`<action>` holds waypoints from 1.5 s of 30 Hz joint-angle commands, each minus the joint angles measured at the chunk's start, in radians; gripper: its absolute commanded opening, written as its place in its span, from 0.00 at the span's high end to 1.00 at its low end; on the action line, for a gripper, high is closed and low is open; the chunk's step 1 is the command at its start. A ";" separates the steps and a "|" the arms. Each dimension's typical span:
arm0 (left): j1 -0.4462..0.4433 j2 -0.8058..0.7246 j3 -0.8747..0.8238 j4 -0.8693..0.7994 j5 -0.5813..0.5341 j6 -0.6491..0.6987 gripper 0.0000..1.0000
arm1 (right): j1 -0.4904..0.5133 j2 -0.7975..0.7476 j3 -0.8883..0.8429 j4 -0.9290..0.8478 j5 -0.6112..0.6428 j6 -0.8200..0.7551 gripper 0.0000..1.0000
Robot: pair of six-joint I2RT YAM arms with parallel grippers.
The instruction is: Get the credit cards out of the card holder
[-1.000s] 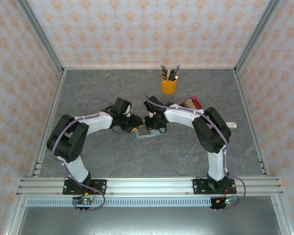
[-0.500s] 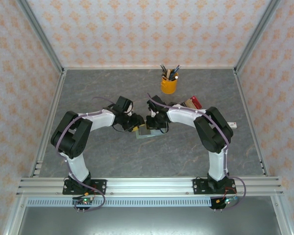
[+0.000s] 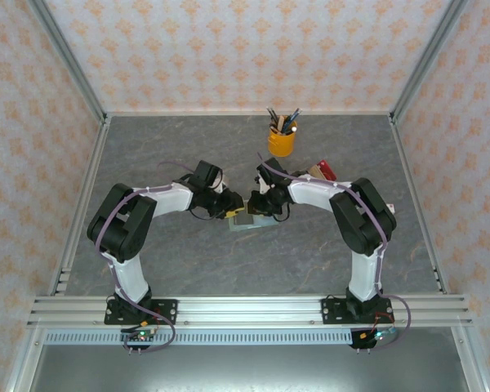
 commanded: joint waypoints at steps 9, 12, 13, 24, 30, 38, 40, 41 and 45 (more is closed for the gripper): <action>0.004 -0.061 0.003 -0.075 -0.063 0.064 0.69 | 0.005 -0.006 -0.001 -0.024 0.056 0.016 0.85; 0.012 -0.116 -0.005 -0.152 -0.134 0.077 0.69 | 0.004 0.006 0.006 -0.054 0.079 0.000 0.86; 0.011 -0.130 -0.006 -0.174 -0.153 0.083 0.69 | 0.005 0.011 0.007 -0.058 0.082 -0.003 0.86; -0.012 -0.122 -0.014 -0.218 -0.173 0.076 0.68 | 0.019 -0.016 0.003 -0.048 0.063 -0.039 0.69; -0.022 -0.085 -0.010 -0.207 -0.173 0.066 0.69 | 0.042 0.003 0.030 -0.096 0.122 -0.062 0.57; -0.025 -0.072 -0.017 -0.194 -0.164 0.059 0.71 | 0.066 0.101 0.075 -0.194 0.270 -0.052 0.69; -0.024 -0.069 -0.016 -0.192 -0.157 0.059 0.71 | 0.065 0.114 0.074 -0.203 0.290 -0.047 0.76; -0.026 -0.068 -0.017 -0.192 -0.154 0.061 0.71 | 0.066 0.118 0.072 -0.204 0.295 -0.044 0.78; -0.031 -0.056 -0.010 -0.203 -0.151 0.067 0.71 | 0.065 0.129 0.064 -0.196 0.291 -0.037 0.83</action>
